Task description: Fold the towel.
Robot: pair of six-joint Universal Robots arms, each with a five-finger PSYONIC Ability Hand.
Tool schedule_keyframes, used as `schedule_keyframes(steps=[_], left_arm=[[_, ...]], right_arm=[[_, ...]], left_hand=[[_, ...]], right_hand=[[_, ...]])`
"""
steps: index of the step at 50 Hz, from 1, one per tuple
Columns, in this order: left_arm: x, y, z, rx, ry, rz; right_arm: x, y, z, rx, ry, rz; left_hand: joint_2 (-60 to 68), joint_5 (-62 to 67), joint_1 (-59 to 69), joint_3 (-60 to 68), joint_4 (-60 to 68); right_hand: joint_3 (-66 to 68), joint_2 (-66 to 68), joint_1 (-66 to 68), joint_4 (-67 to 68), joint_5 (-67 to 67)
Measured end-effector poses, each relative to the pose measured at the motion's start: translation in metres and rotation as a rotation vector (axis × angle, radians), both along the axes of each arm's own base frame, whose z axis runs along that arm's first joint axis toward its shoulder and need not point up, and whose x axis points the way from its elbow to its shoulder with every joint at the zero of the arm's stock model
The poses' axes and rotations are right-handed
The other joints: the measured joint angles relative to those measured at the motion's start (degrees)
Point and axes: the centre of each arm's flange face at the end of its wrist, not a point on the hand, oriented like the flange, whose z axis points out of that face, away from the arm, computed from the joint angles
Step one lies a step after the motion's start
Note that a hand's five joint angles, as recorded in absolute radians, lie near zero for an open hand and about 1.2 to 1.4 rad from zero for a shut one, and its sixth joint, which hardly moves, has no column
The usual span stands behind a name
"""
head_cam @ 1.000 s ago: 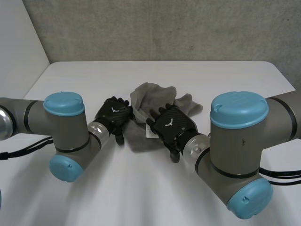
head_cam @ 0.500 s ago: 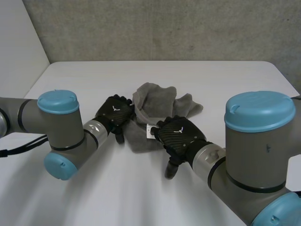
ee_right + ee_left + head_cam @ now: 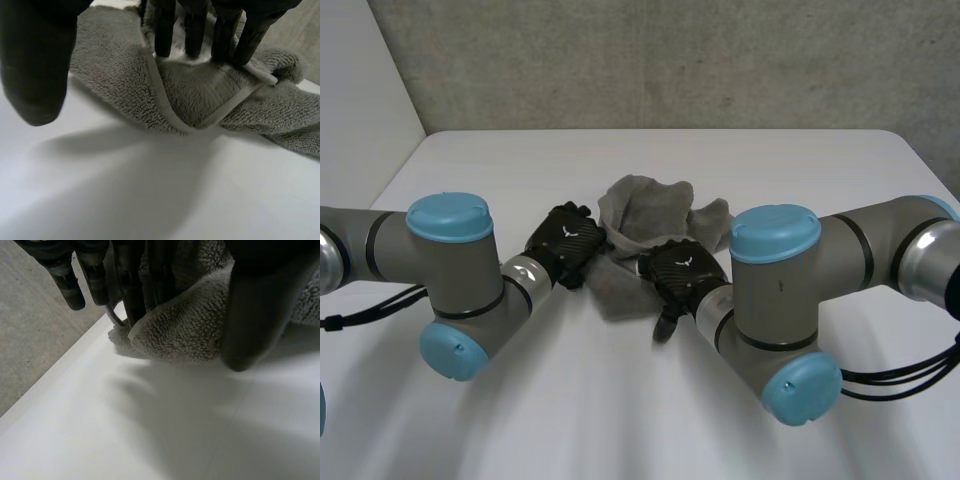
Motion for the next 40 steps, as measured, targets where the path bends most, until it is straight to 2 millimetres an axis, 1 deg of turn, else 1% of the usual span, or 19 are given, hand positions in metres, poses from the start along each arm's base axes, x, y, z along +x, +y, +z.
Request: schedule_keyframes(steps=[4, 6, 8, 9, 11, 13, 14, 15, 16, 17, 18, 21, 23, 24, 27, 30, 33, 36, 40], left_arm=[[-0.001, 0.001, 0.000, 0.002, 0.000, -0.003], [-0.001, 0.002, 0.000, 0.002, 0.000, -0.004], [-0.001, 0.002, 0.001, 0.001, 0.001, -0.005], [-0.001, 0.003, 0.003, -0.001, 0.003, -0.005], [-0.001, 0.003, 0.005, -0.004, 0.005, -0.005], [-0.001, 0.004, 0.015, -0.018, 0.014, -0.002], [0.000, 0.004, 0.019, -0.025, 0.017, -0.002], [0.000, 0.005, 0.027, -0.036, 0.024, 0.000], [0.001, 0.006, 0.032, -0.041, 0.028, 0.001], [0.002, 0.008, 0.045, -0.055, 0.039, 0.004], [0.003, 0.009, 0.051, -0.061, 0.044, 0.005], [0.010, 0.020, 0.088, -0.077, 0.077, 0.014], [0.012, 0.024, 0.102, -0.082, 0.092, 0.018], [0.016, 0.030, 0.116, -0.085, 0.109, 0.021], [0.024, 0.047, 0.149, -0.094, 0.157, 0.029], [0.030, 0.058, 0.167, -0.098, 0.181, 0.032], [0.036, 0.070, 0.179, -0.091, 0.193, 0.035], [0.039, 0.078, 0.181, -0.061, 0.184, 0.037], [0.039, 0.085, 0.169, 0.008, 0.154, 0.035]], right_arm=[[0.004, -0.005, -0.005, -0.012, -0.011, -0.002], [0.007, -0.007, -0.008, -0.015, -0.025, 0.016], [0.010, -0.007, -0.009, -0.013, -0.038, 0.041], [0.011, -0.007, -0.007, -0.012, -0.054, 0.068], [0.012, -0.008, -0.001, -0.015, -0.075, 0.094], [0.009, -0.012, 0.018, -0.038, -0.117, 0.129], [0.008, -0.014, 0.024, -0.047, -0.128, 0.135], [0.005, -0.017, 0.039, -0.071, -0.151, 0.145], [0.003, -0.019, 0.046, -0.084, -0.162, 0.148], [-0.002, -0.022, 0.064, -0.117, -0.185, 0.150], [-0.005, -0.024, 0.073, -0.134, -0.195, 0.150], [-0.025, -0.030, 0.119, -0.211, -0.234, 0.142], [-0.032, -0.031, 0.131, -0.227, -0.240, 0.137], [-0.042, -0.032, 0.147, -0.247, -0.245, 0.131], [-0.067, -0.032, 0.177, -0.282, -0.239, 0.117], [-0.084, -0.031, 0.191, -0.297, -0.216, 0.114], [-0.094, -0.029, 0.195, -0.293, -0.182, 0.119], [-0.098, -0.028, 0.186, -0.261, -0.141, 0.135], [-0.095, -0.031, 0.157, -0.189, -0.072, 0.166]], left_hand=[[12.3, 13.4, 12.7, 0.0, 0.0], [22.8, 24.1, 22.2, 0.0, 0.0], [24.2, 25.4, 22.6, 0.0, 0.0], [24.2, 25.4, 22.6, 0.0, 0.0], [24.2, 25.5, 22.6, 0.0, 0.0], [24.2, 25.7, 22.6, 0.0, 0.0], [24.2, 25.7, 22.6, 0.0, 0.0], [24.2, 25.7, 22.6, 0.0, 0.0], [24.2, 25.7, 22.6, 0.0, 0.0], [24.2, 25.7, 22.6, 0.0, 0.0], [24.2, 25.7, 22.6, 0.0, 0.0], [24.2, 25.9, 22.6, 0.0, 0.0], [24.2, 26.1, 22.7, 0.0, 0.0], [24.2, 26.3, 22.9, 0.0, 0.0], [24.2, 26.3, 22.9, 0.0, 0.0], [24.2, 26.3, 22.9, 0.0, 0.0], [24.7, 26.7, 23.3, 0.0, 0.0], [24.9, 27.0, 23.4, 0.0, 0.0], [24.9, 27.0, 23.4, 0.0, 0.0]], right_hand=[[0.0, 15.7, 17.7, 0.0, 17.4], [0.0, 25.0, 29.4, 0.0, 30.2], [0.0, 31.7, 38.2, 0.0, 38.9], [0.0, 38.9, 46.4, 0.0, 48.1], [0.0, 45.8, 50.8, 0.0, 52.8], [0.0, 52.5, 51.0, 0.0, 53.5], [0.0, 52.8, 51.0, 0.0, 53.5], [0.0, 52.9, 51.0, 0.0, 53.5], [0.0, 52.9, 51.0, 0.0, 53.5], [0.0, 52.9, 51.0, 0.0, 53.5], [0.0, 52.9, 51.0, 0.0, 53.5], [0.0, 52.9, 51.0, 0.0, 53.5], [0.0, 52.9, 51.0, 0.0, 53.5], [0.0, 52.9, 51.0, 0.0, 53.5], [0.0, 53.0, 51.0, 0.0, 53.7], [0.0, 53.3, 51.0, 0.0, 54.0], [0.0, 53.4, 51.3, 0.0, 55.0], [0.0, 53.4, 51.3, 0.0, 55.4], [0.0, 53.4, 51.3, 0.0, 55.4]])
